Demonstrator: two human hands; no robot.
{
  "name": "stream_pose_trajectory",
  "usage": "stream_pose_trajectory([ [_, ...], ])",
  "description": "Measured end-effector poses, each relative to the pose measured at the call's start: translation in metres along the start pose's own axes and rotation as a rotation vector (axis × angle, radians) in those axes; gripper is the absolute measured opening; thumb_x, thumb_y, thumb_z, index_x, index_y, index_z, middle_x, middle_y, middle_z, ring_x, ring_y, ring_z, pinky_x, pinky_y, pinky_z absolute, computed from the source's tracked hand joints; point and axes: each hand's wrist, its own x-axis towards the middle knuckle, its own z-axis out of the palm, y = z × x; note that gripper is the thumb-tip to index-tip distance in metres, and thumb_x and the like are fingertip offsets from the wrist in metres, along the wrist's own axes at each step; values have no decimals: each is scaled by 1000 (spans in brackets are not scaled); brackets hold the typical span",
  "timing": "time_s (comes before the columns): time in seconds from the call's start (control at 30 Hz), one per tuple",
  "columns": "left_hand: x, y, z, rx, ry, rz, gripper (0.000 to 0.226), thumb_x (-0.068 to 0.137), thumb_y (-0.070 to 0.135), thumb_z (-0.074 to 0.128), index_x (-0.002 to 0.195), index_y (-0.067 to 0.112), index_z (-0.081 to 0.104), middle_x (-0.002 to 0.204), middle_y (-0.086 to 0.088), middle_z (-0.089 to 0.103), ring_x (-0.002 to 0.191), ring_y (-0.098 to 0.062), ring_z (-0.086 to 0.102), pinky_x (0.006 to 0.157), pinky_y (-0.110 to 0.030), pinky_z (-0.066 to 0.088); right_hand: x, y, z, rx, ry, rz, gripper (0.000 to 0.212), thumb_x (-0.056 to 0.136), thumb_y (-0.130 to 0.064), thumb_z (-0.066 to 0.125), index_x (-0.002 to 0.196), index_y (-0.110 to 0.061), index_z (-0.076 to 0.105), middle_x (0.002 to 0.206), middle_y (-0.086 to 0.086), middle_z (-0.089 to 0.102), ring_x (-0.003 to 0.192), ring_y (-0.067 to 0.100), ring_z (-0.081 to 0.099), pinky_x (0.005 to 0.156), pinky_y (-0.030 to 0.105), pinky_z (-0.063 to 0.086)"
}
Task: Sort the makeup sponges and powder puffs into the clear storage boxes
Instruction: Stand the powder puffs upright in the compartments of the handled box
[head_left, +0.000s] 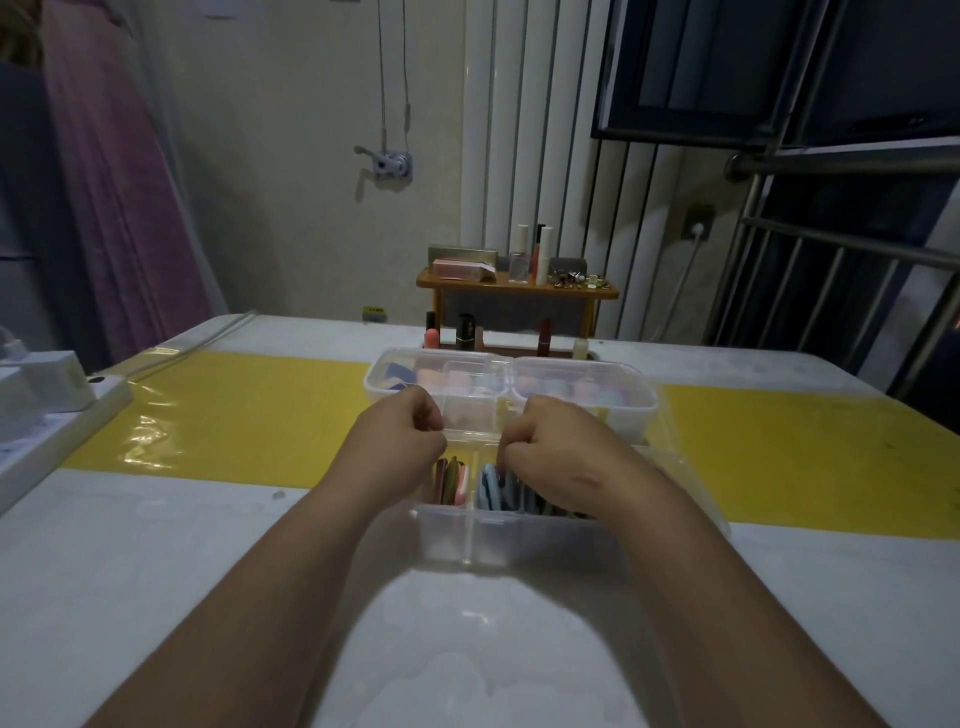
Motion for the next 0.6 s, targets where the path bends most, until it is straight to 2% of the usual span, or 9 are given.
stream_pose_trajectory([
  [0.13, -1, 2, 0, 2, 8, 4, 13, 80, 3, 57, 77, 17, 59, 74, 0, 61, 69, -18, 56, 57, -29, 40, -1, -2, 1, -106, 3, 52, 33, 86, -41, 50, 73, -21, 72, 88, -2, 61, 76, 15, 57, 70, 39, 53],
  [0.23, -2, 3, -1, -20, 3, -6, 11, 80, 3, 58, 79, 14, 60, 74, -1, 61, 68, -18, 55, 57, -28, 39, 0, -9, 2, -189, -2, 81, 31, 84, -44, 53, 96, -25, 74, 107, -2, 57, 92, 17, 53, 83, 41, 52],
  [0.3, -2, 2, -2, -34, 0, -13, 11, 79, 3, 58, 79, 14, 61, 75, -3, 62, 69, -20, 57, 56, -28, 41, -1, -12, 2, -238, -2, 115, 40, 83, -41, 57, 117, -22, 64, 118, 1, 52, 104, 21, 48, 91, 40, 48],
  [0.4, -2, 2, -2, -47, -3, -22, 12, 79, 3, 58, 79, 14, 61, 76, -4, 63, 72, -22, 59, 58, -29, 44, -1, -16, 3, -254, -14, 160, 51, 82, -33, 61, 129, -19, 51, 124, 7, 48, 112, 27, 45, 93, 39, 44],
  [0.47, -2, 1, -3, -66, -9, -34, 12, 79, 2, 58, 79, 13, 61, 76, -5, 64, 71, -23, 59, 57, -28, 44, -2, -19, 7, -225, -2, 167, 46, 81, -27, 63, 125, -18, 54, 121, 6, 50, 109, 27, 47, 93, 41, 48],
  [0.53, -2, 0, -3, -84, -15, -40, 12, 78, 1, 59, 78, 13, 61, 73, -5, 63, 68, -22, 59, 56, -27, 43, -3, -19, 10, -217, 14, 124, 31, 82, -21, 65, 113, -19, 64, 116, 2, 50, 105, 24, 48, 93, 42, 50],
  [0.6, -1, 0, -3, -91, -17, -40, 12, 78, 1, 59, 78, 13, 61, 71, -4, 62, 66, -21, 58, 55, -27, 42, -4, -18, 10, -169, 39, 85, 22, 80, -15, 67, 101, -24, 65, 110, -2, 48, 100, 20, 48, 90, 40, 51],
])
